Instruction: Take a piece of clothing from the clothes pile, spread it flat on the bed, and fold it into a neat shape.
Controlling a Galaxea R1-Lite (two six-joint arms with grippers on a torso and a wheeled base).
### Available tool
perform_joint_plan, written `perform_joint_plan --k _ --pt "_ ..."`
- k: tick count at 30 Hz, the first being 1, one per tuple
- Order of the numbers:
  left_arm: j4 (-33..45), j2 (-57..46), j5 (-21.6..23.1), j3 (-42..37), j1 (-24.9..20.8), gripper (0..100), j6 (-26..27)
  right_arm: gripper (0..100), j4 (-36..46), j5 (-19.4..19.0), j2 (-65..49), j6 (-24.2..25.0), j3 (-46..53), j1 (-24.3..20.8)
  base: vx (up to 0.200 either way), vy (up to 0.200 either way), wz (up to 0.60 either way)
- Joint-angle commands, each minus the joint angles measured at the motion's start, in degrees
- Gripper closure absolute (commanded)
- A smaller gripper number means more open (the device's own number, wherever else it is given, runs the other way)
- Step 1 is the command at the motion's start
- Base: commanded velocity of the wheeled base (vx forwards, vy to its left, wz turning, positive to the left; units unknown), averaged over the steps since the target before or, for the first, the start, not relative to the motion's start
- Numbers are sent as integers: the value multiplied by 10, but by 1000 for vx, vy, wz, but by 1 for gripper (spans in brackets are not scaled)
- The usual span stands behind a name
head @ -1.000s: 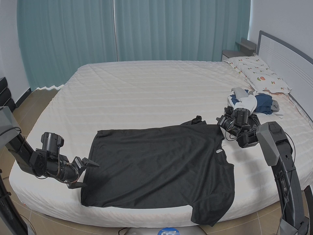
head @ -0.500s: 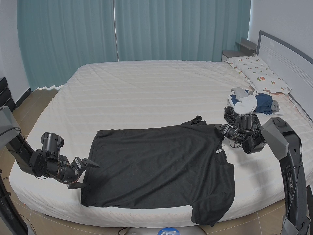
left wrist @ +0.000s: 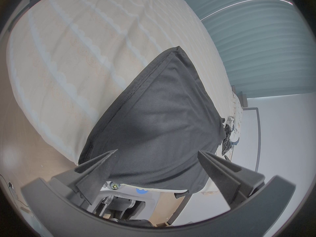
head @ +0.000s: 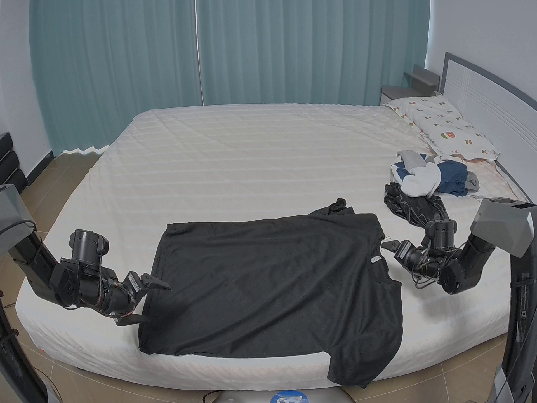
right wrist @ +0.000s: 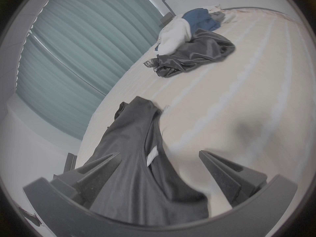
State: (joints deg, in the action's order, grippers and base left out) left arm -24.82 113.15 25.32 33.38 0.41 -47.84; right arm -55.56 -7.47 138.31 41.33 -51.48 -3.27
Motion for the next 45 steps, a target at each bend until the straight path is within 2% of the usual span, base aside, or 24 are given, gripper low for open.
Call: perform_joint_plan --k 1,4,7,10,17,30,35,43,45 --pt "-45 4 -17 -41 0 0 31 0 -149 -4 -154 60 307 -27 0 0 0" --pt "-49 14 -51 -43 0 0 38 0 -191 -13 -139 68 350 -29 0 0 0" --pt "-50 16 -69 -57 0 0 67 0 -238 -30 -121 90 372 -29 0 0 0" --pt "-51 17 -69 -66 0 0 89 0 -273 -30 -105 90 393 -29 0 0 0" --pt "-51 20 -70 -66 0 0 91 0 -340 -32 -76 89 447 -30 -171 0 0" --pt "-52 21 -81 -70 -1 0 92 0 -340 -32 -60 67 453 -38 -31 0 0" --pt "-65 36 -121 -70 -16 0 92 0 -341 -29 -52 68 454 -59 0 0 0" --pt "-190 96 -201 -105 -52 0 92 0 -341 -31 -49 72 456 -69 0 0 0" --pt "-206 96 -207 -118 -55 0 88 0 -341 -29 -49 73 461 -68 0 0 0"
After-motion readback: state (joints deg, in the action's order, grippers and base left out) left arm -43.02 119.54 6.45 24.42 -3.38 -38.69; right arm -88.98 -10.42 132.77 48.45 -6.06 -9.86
